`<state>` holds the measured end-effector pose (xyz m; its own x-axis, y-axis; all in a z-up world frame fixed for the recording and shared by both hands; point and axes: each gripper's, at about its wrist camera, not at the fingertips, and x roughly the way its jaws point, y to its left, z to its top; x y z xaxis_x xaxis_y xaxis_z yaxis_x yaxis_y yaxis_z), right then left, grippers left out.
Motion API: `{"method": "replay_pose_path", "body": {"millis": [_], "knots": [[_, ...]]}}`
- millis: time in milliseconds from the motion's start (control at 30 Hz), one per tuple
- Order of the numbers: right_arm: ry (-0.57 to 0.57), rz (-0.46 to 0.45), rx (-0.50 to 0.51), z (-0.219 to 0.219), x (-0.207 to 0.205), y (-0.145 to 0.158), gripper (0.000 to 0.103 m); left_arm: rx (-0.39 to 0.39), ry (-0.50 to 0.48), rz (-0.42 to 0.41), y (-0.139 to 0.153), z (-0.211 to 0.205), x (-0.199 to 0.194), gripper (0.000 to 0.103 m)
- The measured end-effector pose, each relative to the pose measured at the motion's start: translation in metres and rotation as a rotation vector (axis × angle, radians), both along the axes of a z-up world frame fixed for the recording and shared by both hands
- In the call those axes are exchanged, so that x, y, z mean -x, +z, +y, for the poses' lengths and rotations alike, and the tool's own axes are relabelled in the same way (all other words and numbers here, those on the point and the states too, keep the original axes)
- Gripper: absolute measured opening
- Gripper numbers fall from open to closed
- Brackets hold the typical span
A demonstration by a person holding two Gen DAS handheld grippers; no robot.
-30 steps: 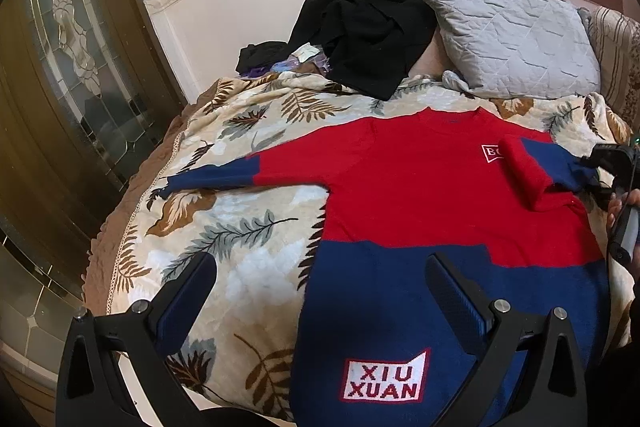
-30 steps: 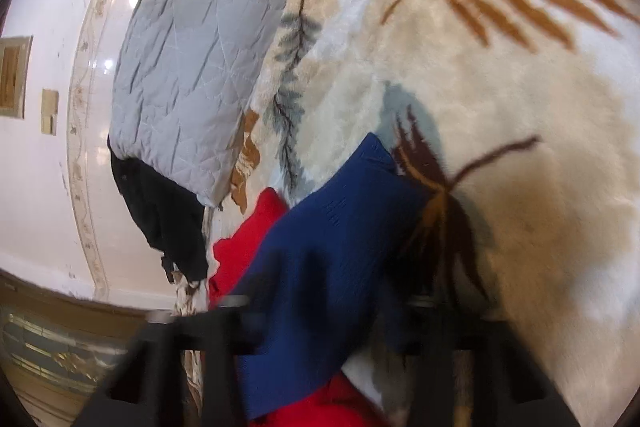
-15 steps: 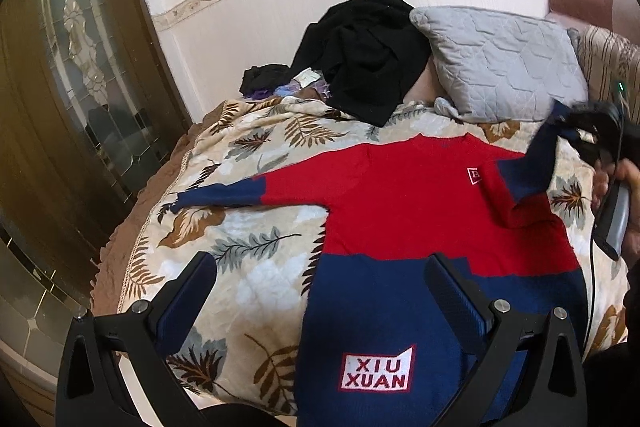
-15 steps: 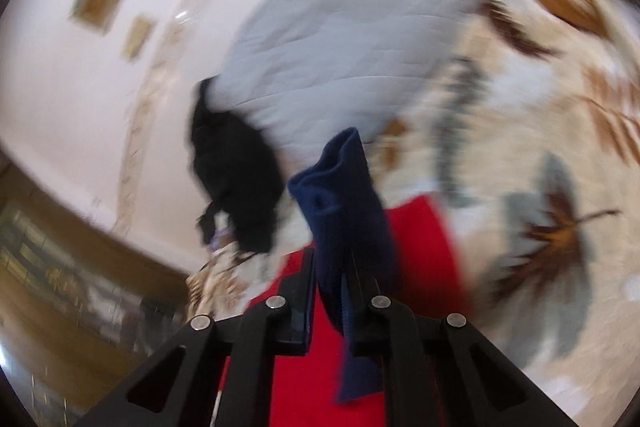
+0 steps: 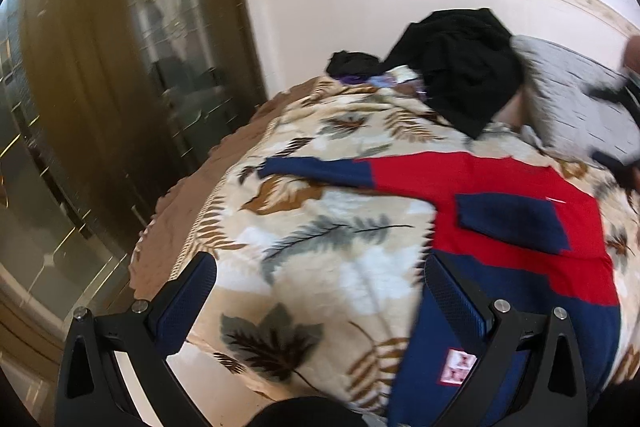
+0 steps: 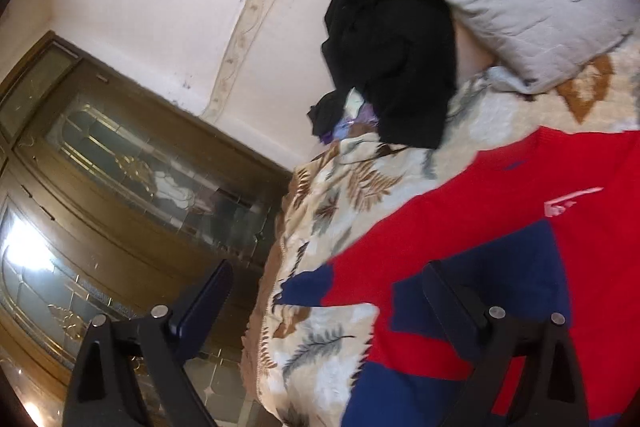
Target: Fold small clothes
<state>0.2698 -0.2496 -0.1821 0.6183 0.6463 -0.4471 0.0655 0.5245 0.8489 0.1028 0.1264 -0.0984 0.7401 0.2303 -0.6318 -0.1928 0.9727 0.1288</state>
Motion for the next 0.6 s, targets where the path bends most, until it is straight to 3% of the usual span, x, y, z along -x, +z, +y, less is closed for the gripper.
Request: {"method": "replay_pose_path", "body": {"millis": [100,200,367,467,533,600], "knots": [[-0.027,0.060,0.088,-0.031,0.032,-0.021,0.096,0.027,0.020,0.008,-0.011,0.024,-0.019,0.103],[-0.075,0.087,0.149,-0.058,0.070,-0.038,0.096,0.122,0.042,0.058,-0.027,0.060,-0.051,0.103],[-0.107,0.028,0.154,-0.073,0.128,-0.063,0.092,0.303,0.162,0.185,-0.061,0.128,-0.125,0.103],[-0.109,0.013,0.160,-0.062,0.140,-0.082,0.071,0.397,0.212,0.184,-0.069,0.148,-0.157,0.103],[-0.089,0.030,0.221,-0.053,0.139,-0.084,0.062,0.445,0.224,0.168,-0.071,0.153,-0.171,0.103],[-0.059,-0.008,0.282,-0.045,0.136,-0.077,0.057,0.502,0.227,0.197,-0.079,0.151,-0.192,0.088]]}}
